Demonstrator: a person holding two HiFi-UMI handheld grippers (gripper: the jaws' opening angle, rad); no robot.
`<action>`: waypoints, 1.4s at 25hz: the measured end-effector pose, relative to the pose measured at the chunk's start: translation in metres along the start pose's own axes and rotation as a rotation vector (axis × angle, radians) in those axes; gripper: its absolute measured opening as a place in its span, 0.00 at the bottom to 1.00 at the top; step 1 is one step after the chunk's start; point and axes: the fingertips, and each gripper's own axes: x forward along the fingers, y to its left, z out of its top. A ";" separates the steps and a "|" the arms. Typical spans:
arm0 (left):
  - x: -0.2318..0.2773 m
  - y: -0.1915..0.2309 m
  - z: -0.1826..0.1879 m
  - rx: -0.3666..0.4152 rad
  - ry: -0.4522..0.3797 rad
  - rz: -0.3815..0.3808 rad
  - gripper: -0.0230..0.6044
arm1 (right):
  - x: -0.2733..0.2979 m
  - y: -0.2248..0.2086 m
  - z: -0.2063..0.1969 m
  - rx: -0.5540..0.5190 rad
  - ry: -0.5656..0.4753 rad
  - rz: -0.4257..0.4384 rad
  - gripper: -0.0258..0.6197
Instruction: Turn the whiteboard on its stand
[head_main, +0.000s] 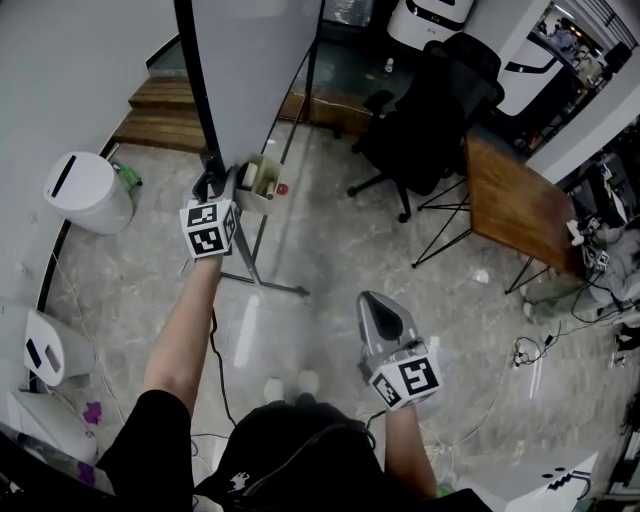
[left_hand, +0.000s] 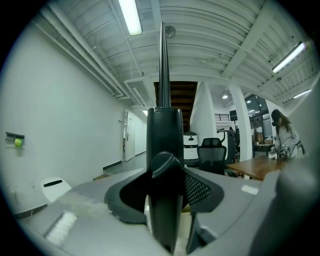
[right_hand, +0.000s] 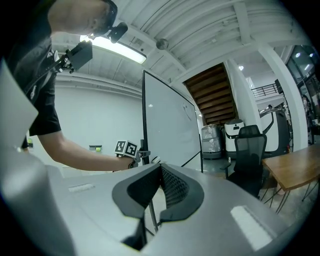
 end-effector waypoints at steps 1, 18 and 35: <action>0.000 -0.001 0.000 -0.003 0.003 -0.001 0.35 | -0.002 -0.001 0.000 0.000 0.000 -0.004 0.05; -0.029 -0.005 -0.005 -0.031 0.030 0.014 0.35 | -0.031 0.005 -0.003 -0.002 -0.007 -0.037 0.05; -0.092 -0.014 -0.015 -0.036 0.038 0.017 0.35 | -0.053 0.024 0.000 -0.009 -0.035 -0.011 0.05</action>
